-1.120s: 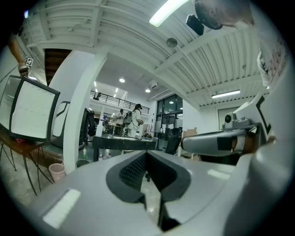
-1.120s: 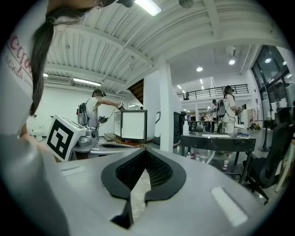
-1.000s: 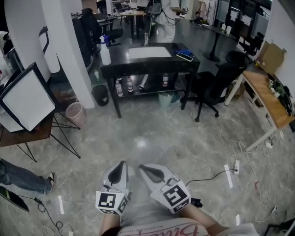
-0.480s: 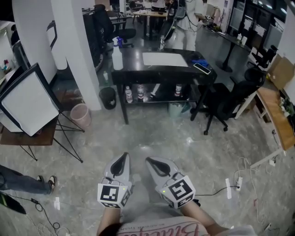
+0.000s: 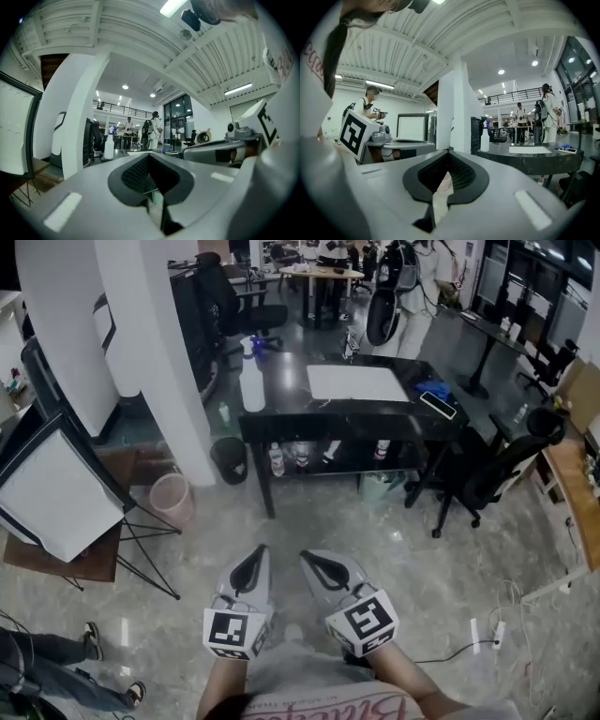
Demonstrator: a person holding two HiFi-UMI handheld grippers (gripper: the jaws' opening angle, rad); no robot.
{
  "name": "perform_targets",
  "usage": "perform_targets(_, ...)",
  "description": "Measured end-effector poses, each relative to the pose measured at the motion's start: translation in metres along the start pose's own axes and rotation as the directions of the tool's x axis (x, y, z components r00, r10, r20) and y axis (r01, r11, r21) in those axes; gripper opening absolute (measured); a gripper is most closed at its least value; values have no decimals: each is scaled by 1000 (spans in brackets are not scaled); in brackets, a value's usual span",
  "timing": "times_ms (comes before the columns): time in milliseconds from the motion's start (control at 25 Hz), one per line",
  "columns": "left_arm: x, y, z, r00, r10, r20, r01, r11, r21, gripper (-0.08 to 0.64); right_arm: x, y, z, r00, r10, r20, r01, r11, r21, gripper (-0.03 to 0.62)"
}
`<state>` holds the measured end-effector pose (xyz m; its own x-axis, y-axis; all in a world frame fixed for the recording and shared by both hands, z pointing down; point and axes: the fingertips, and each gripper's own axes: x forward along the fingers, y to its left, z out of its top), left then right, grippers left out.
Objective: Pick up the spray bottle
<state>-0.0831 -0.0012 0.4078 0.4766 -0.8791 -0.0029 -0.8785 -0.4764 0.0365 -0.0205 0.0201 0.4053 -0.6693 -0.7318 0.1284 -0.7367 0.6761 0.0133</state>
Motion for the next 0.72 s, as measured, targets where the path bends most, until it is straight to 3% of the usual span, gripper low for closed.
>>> perform_targets(360,57,47,8,1000,-16,10,16,1000,15,0,57,-37,7,1000,-31,4,31,999,10,2)
perform_targets(720,107,86,-13,999,22,-28,-22,1000,-11,0,107,-69,3,1000,-9,-21,9,1000,21,2)
